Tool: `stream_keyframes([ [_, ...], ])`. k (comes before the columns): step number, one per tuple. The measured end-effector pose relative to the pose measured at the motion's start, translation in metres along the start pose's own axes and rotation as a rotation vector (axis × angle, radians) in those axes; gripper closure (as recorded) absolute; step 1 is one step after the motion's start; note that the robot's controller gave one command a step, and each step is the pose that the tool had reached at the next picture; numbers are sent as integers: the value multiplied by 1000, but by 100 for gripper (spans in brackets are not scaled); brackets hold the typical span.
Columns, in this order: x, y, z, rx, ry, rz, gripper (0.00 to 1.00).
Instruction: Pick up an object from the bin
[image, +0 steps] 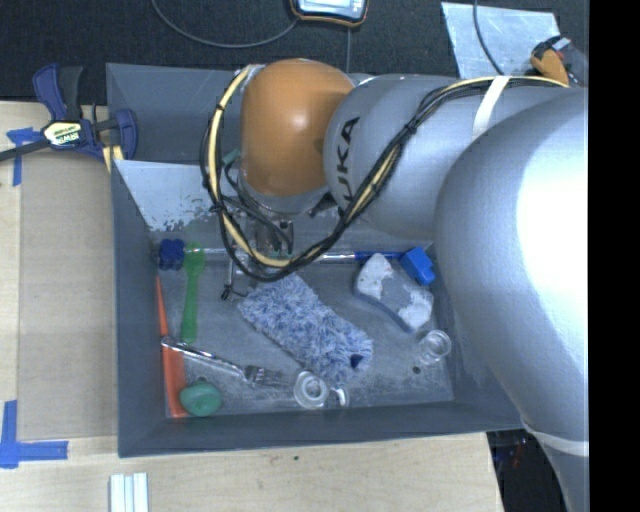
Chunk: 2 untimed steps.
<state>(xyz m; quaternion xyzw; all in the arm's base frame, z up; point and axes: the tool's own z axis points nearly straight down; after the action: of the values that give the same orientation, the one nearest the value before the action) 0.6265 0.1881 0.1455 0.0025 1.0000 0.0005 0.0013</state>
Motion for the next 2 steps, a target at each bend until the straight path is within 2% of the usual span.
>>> stream_keyframes([
  [1,0,0,0,0,0,0,0],
  [2,44,-24,64,1,3,-142,0],
])
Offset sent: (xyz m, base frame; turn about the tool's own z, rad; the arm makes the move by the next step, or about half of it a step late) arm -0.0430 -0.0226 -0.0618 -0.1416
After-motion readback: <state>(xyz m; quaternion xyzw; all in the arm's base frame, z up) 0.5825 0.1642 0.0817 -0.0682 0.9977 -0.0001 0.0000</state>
